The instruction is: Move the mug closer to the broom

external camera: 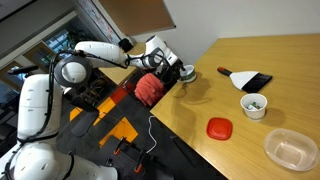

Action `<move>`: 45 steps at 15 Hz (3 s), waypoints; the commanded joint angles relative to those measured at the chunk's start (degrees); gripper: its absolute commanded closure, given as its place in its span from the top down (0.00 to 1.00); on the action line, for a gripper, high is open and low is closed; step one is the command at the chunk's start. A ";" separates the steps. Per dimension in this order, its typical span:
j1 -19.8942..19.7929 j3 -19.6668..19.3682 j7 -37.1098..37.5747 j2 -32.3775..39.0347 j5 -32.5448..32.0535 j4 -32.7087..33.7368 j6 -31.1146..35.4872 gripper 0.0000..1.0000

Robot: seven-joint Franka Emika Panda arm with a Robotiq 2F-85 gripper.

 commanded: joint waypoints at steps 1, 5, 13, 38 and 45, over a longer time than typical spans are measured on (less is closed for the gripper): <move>-1.07 0.94 -3.55 3.95 3.75 6.35 -3.29 1.00; 0.50 -0.69 -2.17 6.50 3.48 9.47 -5.36 0.74; 0.72 -1.16 -1.35 8.74 3.25 13.97 -8.34 0.12; -10.67 -10.22 26.46 7.97 5.39 13.13 -17.81 0.02; -13.35 -10.30 29.28 7.67 6.61 12.46 -17.33 0.11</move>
